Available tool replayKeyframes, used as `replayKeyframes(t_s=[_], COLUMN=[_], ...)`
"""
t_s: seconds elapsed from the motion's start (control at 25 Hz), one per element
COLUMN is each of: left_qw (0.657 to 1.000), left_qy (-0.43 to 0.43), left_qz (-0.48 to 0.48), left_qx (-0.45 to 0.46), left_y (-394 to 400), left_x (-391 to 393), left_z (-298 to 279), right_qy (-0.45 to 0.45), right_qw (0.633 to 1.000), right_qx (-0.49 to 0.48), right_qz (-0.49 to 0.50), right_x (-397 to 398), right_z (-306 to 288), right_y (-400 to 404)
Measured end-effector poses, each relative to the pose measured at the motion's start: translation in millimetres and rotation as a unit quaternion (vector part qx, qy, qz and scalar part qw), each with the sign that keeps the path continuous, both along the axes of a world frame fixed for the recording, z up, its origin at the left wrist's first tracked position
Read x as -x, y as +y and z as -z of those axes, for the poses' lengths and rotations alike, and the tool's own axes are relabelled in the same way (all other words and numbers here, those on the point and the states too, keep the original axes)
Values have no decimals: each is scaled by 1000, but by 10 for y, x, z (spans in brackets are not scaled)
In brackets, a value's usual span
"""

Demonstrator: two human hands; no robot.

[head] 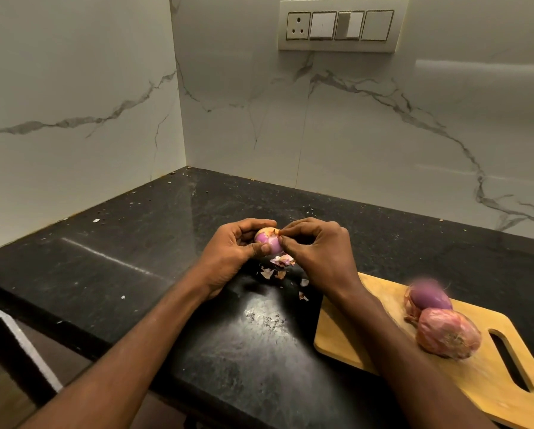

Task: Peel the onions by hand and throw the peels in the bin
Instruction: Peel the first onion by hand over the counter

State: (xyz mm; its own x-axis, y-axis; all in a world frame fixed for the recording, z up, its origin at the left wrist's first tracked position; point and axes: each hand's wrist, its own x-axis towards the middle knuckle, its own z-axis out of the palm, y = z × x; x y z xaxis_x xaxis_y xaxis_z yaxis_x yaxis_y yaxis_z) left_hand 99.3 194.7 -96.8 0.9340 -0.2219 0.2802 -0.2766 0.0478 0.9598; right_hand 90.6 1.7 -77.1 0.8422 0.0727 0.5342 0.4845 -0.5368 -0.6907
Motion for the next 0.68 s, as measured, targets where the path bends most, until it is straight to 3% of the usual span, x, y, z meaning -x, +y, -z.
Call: replayKeyframes(t_s=[0.36, 0.68], left_qw=[1000, 1000], left_qy=[-4, 1], left_qz=[8, 5], left_qx=[5, 14], left_y=[-9, -1], left_x=[36, 9], left_z=[-14, -6], right_qy=[-72, -37], right_qw=[990, 999], right_qx=[111, 13], right_qz=[51, 16], right_x=[36, 3], right_z=[38, 49], right_y=[115, 73])
